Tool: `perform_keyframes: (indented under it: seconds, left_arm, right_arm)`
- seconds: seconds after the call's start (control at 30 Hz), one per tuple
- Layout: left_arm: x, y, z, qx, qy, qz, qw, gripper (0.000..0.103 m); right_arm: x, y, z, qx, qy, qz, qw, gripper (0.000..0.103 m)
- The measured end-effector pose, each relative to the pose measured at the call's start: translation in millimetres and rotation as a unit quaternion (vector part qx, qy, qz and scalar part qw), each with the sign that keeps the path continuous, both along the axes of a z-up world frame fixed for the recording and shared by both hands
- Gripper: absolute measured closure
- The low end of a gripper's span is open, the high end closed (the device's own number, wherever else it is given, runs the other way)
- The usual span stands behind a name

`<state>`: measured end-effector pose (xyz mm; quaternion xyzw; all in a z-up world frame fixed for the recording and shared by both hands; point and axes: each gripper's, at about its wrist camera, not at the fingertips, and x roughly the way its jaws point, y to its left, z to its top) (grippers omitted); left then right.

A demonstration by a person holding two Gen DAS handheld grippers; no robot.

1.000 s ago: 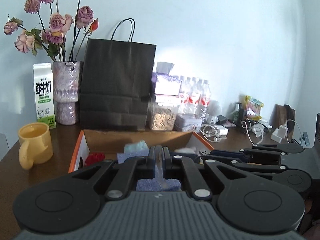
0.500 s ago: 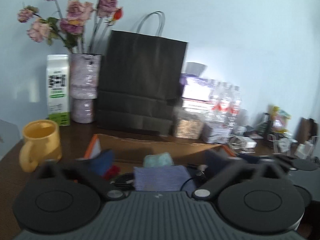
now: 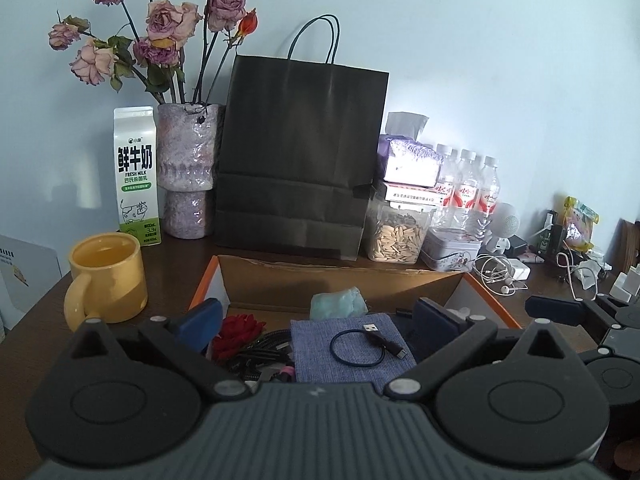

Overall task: Organize objects
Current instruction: 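Withdraw both open tools from the box toward the white caps, then grasp a white bottle cap with the left tool while the right tool grasps the white round puck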

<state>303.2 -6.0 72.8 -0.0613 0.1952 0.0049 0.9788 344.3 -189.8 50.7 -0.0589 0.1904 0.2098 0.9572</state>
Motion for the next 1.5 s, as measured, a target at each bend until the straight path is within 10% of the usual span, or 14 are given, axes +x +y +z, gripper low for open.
perform_keyframes:
  seconds: [0.6, 1.5]
  left_arm:
    - [-69.3, 14.2, -37.9, 0.026, 0.051, -0.011, 0.9983, 0.0]
    - [-36.8, 2.7, -97.6, 0.059, 0.142, 0.006, 0.9881, 0.012]
  right_arm:
    - [-78.9, -60.7, -35.9, -0.008, 0.05, -0.021, 0.998, 0.0]
    - [-45.3, -52.9, -86.7, -0.03, 0.148, -0.064, 0.986, 0.0]
